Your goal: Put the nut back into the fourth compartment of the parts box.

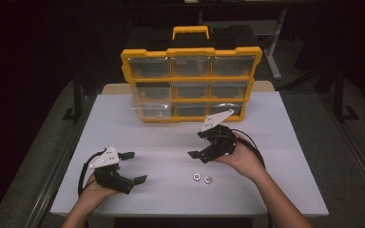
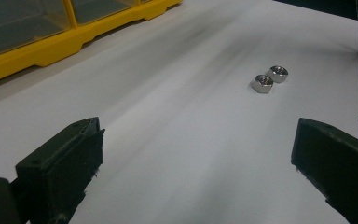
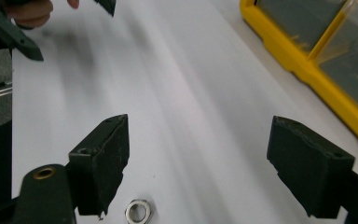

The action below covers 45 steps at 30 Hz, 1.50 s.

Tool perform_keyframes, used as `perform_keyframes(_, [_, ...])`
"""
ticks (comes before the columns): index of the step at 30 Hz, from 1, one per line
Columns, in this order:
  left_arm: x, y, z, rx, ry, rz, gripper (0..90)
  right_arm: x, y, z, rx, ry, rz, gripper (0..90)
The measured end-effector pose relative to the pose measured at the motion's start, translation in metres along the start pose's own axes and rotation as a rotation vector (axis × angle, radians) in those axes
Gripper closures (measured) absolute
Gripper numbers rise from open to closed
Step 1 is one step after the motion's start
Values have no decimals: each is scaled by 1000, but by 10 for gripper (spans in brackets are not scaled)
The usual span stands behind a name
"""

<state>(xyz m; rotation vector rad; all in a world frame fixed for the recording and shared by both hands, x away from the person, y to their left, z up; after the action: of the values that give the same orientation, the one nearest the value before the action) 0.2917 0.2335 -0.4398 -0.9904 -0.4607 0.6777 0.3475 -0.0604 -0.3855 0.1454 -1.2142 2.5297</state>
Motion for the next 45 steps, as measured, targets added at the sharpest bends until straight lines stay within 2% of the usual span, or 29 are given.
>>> perform_keyframes(8, [0, 0, 1, -7, -3, 10, 19, 6, 24, -12, 44, -20, -22, 215])
perform_keyframes(9, [0, 0, 1, -8, -3, 11, 19, 6, 26, -13, 58, -14, -2, 218])
perform_keyframes(14, [0, 0, 1, -7, -3, 14, 19, 11, 35, -17, 63, -23, -5, 234])
perform_keyframes(17, [0, 0, 0, -6, -3, 14, 19, 12, 41, -20, 73, -33, 8, 279])
perform_keyframes(19, [0, 0, 0, -4, -4, 10, 19, 12, 45, -23, 80, -50, 1, 297])
perform_keyframes(23, [0, 0, 0, -3, -4, 11, 20, 13, 53, -31, 124, -73, 10, 354])
perform_keyframes(24, [0, 0, 0, -3, -4, 10, 19, 12, 54, -33, 142, -65, 29, 366])
perform_keyframes(27, [0, 0, 0, -2, -4, 9, 19, 13, 56, -39, 157, -88, 42, 404])
perform_keyframes(30, [-1, 1, 0, -1, -3, 8, 19, 10, 58, -44, 181, -95, 82, 446])
perform_keyframes(38, [-1, 1, -1, -1, -2, 10, 19, 11, 64, -56, 238, -131, 77, 563])
perform_keyframes(45, [-1, 1, -1, -1, -1, 6, 19, 13, 66, -59, 264, -120, 106, 622])
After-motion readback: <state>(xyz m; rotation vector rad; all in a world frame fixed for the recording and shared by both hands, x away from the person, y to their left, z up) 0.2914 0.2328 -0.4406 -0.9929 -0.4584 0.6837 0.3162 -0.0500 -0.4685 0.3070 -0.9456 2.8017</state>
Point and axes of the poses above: each handheld gripper's, and its own axes: z roughly backward along the jaws, y roughly out of its underside, x roughly to its left, the point moved 4 cm from there along -z, roughly forward along the jaws, and after that the axes turned 15 degrees about -y, right-handed, at the moved point
